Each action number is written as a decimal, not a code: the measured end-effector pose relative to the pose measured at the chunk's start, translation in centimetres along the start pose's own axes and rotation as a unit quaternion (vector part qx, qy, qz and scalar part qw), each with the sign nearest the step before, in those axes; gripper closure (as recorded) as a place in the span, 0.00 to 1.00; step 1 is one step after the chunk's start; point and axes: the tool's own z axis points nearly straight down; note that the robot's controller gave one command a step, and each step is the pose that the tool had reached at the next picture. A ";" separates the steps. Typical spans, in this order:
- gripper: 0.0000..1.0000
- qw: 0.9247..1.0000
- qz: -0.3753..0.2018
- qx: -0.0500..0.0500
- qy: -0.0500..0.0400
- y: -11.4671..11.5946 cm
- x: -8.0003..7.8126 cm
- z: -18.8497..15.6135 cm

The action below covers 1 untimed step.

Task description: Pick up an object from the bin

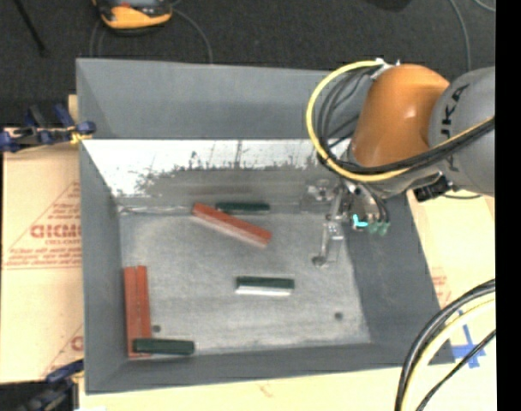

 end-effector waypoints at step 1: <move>0.00 1.000 0.000 0.000 -0.004 0.0 -0.2 -0.4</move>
Offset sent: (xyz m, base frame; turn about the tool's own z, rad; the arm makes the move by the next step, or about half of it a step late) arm -0.0158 0.0657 -0.0974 -0.0300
